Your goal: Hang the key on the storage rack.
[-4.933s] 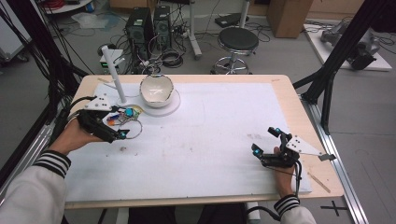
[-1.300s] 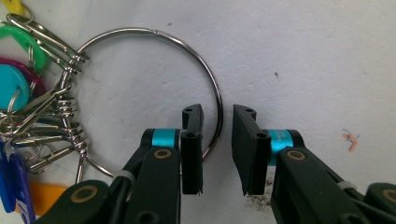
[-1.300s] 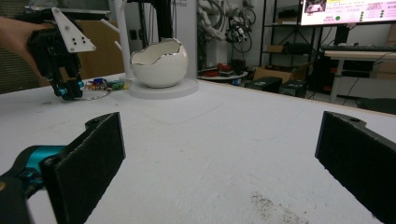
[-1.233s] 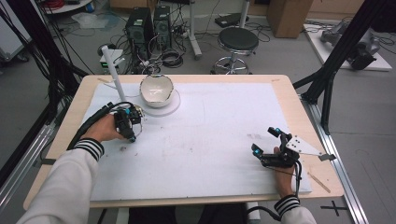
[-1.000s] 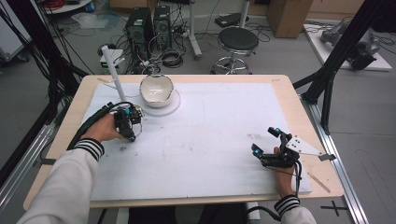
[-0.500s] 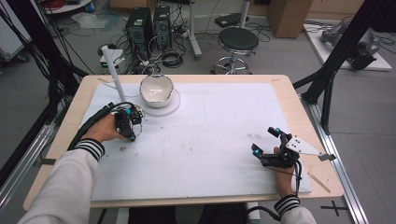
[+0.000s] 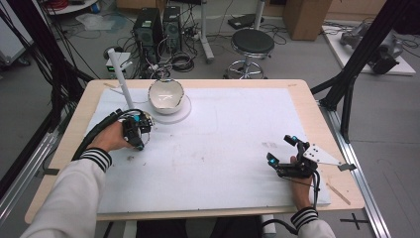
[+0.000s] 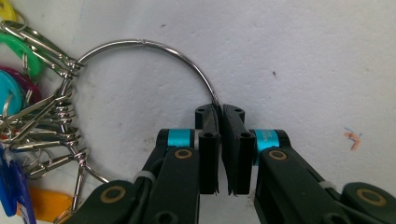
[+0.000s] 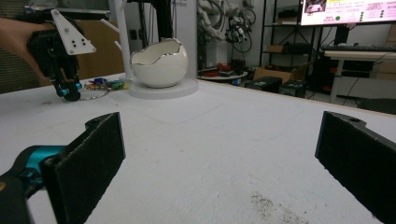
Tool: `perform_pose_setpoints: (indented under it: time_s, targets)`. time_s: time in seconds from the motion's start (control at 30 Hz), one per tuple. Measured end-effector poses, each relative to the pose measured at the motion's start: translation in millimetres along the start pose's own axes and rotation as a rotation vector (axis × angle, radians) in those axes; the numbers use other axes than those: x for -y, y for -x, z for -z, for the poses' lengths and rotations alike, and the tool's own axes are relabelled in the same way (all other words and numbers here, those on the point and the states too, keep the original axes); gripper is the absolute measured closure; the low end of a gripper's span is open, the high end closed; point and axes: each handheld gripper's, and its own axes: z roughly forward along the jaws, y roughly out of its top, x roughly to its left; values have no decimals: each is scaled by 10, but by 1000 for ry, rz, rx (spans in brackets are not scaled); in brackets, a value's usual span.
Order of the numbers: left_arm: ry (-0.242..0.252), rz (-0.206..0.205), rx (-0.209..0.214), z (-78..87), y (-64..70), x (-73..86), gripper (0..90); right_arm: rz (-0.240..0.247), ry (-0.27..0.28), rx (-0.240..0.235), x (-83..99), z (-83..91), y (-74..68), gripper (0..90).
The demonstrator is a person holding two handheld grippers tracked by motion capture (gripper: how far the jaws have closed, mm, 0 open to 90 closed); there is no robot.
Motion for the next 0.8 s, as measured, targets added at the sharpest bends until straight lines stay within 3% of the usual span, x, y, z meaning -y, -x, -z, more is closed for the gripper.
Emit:
perform_pose_setpoints:
  time_s: [0.17,0.4,0.8]
  targets:
    - [39,2,-13,71,-3,31,848,0,0,-1,0,1,2,10]
    - [129,0,-65,315,-41,154,866,2,0,-1,0,0,0,10]
    - [276,82,-89,611,-110,382,867,8,2,-1,-1,-3,-3,10]
